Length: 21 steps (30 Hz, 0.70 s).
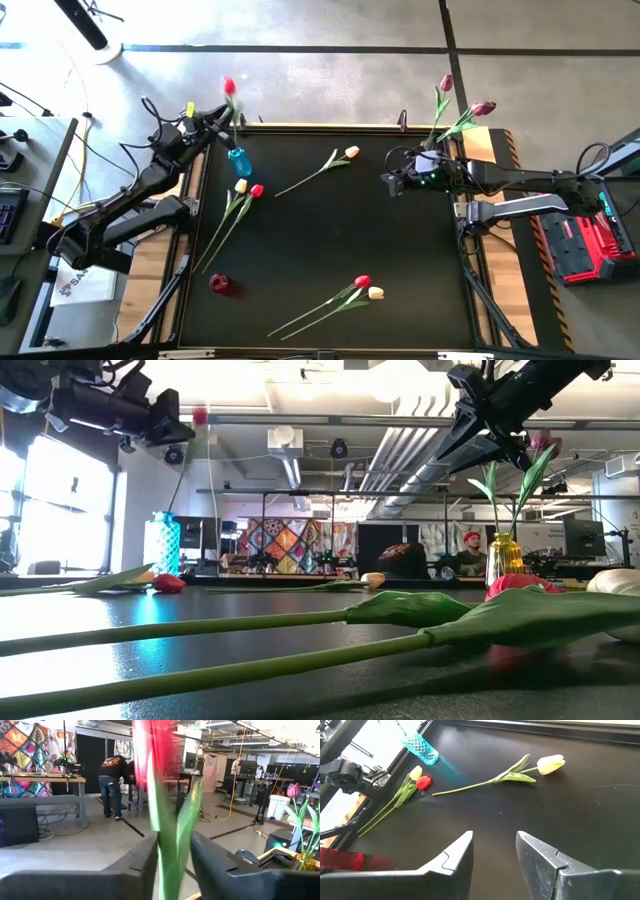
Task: Sort flowers into vase by color
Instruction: Put the center light red flower into the blue vase, then put the bottom light red flower into the blue vase
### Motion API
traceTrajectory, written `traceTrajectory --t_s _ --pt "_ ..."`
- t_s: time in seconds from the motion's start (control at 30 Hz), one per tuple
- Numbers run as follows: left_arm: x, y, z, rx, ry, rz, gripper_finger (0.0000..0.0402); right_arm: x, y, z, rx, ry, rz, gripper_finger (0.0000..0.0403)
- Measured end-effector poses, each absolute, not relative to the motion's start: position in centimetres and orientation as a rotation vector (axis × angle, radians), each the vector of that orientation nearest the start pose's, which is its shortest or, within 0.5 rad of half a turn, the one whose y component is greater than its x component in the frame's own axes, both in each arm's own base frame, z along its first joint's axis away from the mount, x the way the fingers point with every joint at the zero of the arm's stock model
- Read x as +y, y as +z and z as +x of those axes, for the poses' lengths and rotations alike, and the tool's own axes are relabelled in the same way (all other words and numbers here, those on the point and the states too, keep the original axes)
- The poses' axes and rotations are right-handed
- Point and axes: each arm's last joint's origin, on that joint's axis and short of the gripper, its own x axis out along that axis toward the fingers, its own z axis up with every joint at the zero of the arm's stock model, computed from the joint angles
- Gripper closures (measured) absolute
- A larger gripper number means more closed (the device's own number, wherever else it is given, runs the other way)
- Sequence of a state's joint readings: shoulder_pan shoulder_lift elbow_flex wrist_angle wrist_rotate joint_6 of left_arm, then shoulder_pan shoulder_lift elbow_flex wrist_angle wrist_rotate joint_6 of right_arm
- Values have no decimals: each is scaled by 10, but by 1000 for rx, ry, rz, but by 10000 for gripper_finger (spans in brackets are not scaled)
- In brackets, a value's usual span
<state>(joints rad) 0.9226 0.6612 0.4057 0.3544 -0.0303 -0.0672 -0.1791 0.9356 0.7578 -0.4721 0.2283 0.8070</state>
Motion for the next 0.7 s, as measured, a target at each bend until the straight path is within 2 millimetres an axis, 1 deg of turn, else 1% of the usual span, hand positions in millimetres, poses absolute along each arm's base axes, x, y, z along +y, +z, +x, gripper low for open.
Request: traceTrajectory --t_s 0.2,0.3,0.43,0.57,0.7 --pt "122 275 93 -172 894 -80 220 -40 274 188 467 -613 763 265" --pt "119 278 91 -132 881 -131 196 -40 274 188 469 -610 764 265" --pt "112 291 87 -41 857 -174 187 -39 274 188 473 -593 775 265" --pt "103 314 82 6 832 -144 189 -38 273 188 488 -564 807 265" --pt "94 336 77 53 831 -91 190 -36 269 186 552 -541 824 265"
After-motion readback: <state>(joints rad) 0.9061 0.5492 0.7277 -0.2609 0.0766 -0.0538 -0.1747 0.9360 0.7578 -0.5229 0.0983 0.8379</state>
